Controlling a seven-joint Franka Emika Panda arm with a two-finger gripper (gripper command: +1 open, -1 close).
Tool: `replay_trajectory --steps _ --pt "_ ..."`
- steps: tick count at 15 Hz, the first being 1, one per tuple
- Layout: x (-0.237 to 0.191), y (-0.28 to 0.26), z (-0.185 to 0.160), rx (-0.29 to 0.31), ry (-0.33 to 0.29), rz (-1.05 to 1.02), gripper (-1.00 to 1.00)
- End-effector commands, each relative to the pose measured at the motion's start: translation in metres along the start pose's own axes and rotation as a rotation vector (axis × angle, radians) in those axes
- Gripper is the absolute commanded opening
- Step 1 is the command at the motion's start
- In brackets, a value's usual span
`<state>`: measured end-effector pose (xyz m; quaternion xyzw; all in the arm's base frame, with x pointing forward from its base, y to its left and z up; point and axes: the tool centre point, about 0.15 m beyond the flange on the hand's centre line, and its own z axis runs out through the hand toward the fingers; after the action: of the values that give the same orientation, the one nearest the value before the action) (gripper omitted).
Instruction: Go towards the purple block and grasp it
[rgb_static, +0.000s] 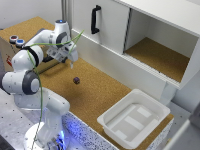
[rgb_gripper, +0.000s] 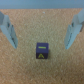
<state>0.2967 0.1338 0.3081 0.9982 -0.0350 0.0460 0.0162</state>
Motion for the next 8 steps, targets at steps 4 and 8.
replay_trajectory --steps 4,8 --pt "0.032 0.007 0.094 0.052 0.033 -0.035 1.00" --pt "0.046 -0.002 0.100 -0.003 0.022 -0.095 1.00"
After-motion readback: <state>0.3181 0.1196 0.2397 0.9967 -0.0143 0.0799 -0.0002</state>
